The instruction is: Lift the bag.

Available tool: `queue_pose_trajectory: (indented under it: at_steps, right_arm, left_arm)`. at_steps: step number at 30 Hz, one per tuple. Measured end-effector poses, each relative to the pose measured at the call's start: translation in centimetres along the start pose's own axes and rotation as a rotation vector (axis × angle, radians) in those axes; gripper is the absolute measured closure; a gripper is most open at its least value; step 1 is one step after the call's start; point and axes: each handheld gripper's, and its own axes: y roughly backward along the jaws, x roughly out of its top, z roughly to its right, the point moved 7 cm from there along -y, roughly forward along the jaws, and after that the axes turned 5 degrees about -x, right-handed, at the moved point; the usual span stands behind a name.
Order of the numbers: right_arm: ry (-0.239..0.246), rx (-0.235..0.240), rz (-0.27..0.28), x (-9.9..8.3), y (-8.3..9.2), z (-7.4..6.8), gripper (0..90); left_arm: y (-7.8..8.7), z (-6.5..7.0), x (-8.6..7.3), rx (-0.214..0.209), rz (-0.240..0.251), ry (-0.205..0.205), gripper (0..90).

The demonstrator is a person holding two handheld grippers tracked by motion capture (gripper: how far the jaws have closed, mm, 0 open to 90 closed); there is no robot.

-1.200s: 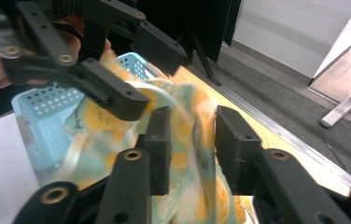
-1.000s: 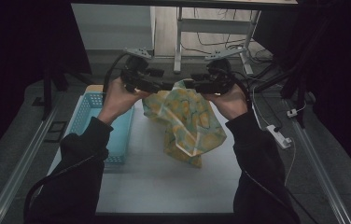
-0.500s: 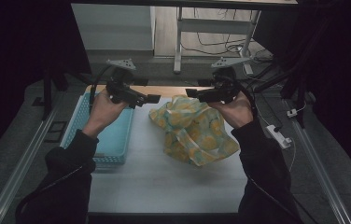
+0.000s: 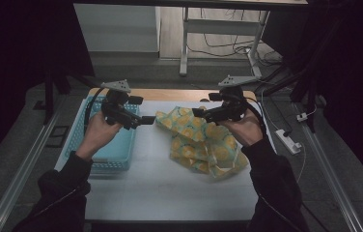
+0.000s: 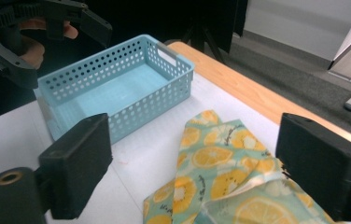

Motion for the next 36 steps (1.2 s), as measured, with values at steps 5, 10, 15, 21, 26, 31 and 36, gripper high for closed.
queue_pose_trajectory:
  at_steps: [5,10,15,21,26,31,36]
  right_arm:
    - [-0.008,0.007,0.003,-1.2,-0.5,-0.4,6.5]
    - [-0.014,0.011,0.013,-2.5,-0.8,-0.8,4.5]
    - [-0.027,-0.001,0.011,-4.3,-1.4,-0.7,2.9]
    - [-0.027,-0.022,-0.004,-6.3,-2.1,-0.8,1.4]
    - [-0.019,-0.035,-0.010,-7.5,-2.2,-0.8,1.0]
    - [-0.012,-0.050,-0.012,-8.6,-2.1,-0.9,0.4]
    - [0.000,-0.066,-0.013,-9.2,-1.8,-1.2,0.0]
  left_arm:
    - [-0.1,0.1,-1.6,-0.003,-0.003,0.021,0.0]
    - [-0.2,0.3,-3.2,0.015,-0.012,0.024,0.0]
    - [-0.2,0.4,-4.9,0.026,-0.016,0.036,0.0]
    - [-0.2,0.4,-6.8,0.028,-0.009,0.061,0.0]
    - [-0.2,0.3,-8.3,0.029,-0.010,0.082,0.0]
    - [-0.3,0.3,-9.5,0.031,-0.014,0.101,0.0]
    - [-0.3,0.6,-10.6,0.047,-0.033,0.105,0.0]
